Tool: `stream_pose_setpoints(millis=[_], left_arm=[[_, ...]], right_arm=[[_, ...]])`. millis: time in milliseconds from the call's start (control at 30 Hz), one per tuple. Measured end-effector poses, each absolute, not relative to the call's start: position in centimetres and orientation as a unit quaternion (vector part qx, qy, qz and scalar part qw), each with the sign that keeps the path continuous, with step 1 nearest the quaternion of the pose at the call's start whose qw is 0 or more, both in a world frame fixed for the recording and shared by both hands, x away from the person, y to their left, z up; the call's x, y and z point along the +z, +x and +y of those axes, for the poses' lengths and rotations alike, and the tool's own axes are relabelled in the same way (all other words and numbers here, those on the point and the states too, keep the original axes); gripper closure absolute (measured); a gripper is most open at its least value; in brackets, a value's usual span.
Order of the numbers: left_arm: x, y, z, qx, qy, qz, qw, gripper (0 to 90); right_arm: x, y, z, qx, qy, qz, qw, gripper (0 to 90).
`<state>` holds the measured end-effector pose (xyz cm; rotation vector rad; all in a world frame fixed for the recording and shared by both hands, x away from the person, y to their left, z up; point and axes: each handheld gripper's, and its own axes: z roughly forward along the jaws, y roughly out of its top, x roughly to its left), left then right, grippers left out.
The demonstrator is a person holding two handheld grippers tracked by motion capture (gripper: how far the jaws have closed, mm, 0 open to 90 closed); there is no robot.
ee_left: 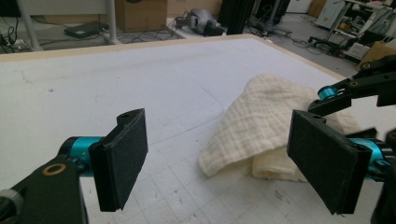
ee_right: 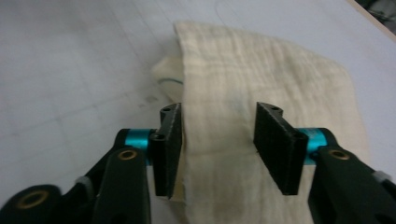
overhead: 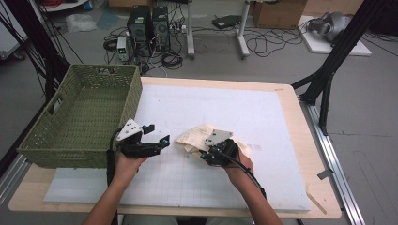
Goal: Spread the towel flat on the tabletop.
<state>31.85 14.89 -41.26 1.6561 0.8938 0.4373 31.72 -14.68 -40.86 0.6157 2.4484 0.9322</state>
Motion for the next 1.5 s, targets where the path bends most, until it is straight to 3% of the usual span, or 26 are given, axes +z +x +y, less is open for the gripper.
stream_pose_setpoints(millis=[67,133,167,200,233,500,833,1167,1233,1333,1500], left_arm=[[-41.3,31.9,14.8,0.186,0.708,0.38,0.565,20.8],[-41.4,31.9,14.8,0.186,0.707,0.383,0.565,20.8],[-41.5,31.8,14.8,0.184,0.706,0.382,0.567,21.6],[-41.8,31.8,14.8,0.172,0.715,0.373,0.565,33.9],[-41.8,31.8,14.8,0.172,0.715,0.373,0.565,38.5],[-42.9,31.9,12.9,0.139,0.741,0.369,0.543,36.7],[-43.6,32.2,9.5,0.109,0.759,0.347,0.54,33.7],[-44.0,33.6,4.2,0.088,0.785,0.322,0.521,35.7],[-43.9,33.9,3.5,0.1,0.789,0.321,0.514,44.2],[-43.7,34.1,3.5,0.119,0.796,0.315,0.503,85.0],[-43.0,33.9,6.1,0.127,0.808,0.307,0.486,87.3]], right_arm=[[-40.9,31.8,-14.8,0.327,0.227,0.888,0.23,78.9],[-40.6,32.0,-15.2,0.332,0.235,0.884,0.23,85.5],[-40.5,32.1,-15.6,0.344,0.245,0.878,0.224,85.7],[-39.9,32.3,-16.6,0.375,0.267,0.864,0.203,85.7],[-39.9,32.3,-16.6,0.375,0.267,0.864,0.203,85.7],[-37.9,32.6,-21.3,0.432,0.332,0.822,0.168,85.4],[-37.5,33.3,-27.4,0.367,0.424,0.791,0.243,85.9],[-38.6,33.3,-30.3,0.369,0.462,0.775,0.222,85.5],[-38.7,33.4,-30.4,0.369,0.461,0.776,0.222,85.4],[-38.7,33.5,-30.5,0.371,0.463,0.774,0.221,85.4],[-38.8,33.8,-30.8,0.367,0.468,0.773,0.221,85.6]])
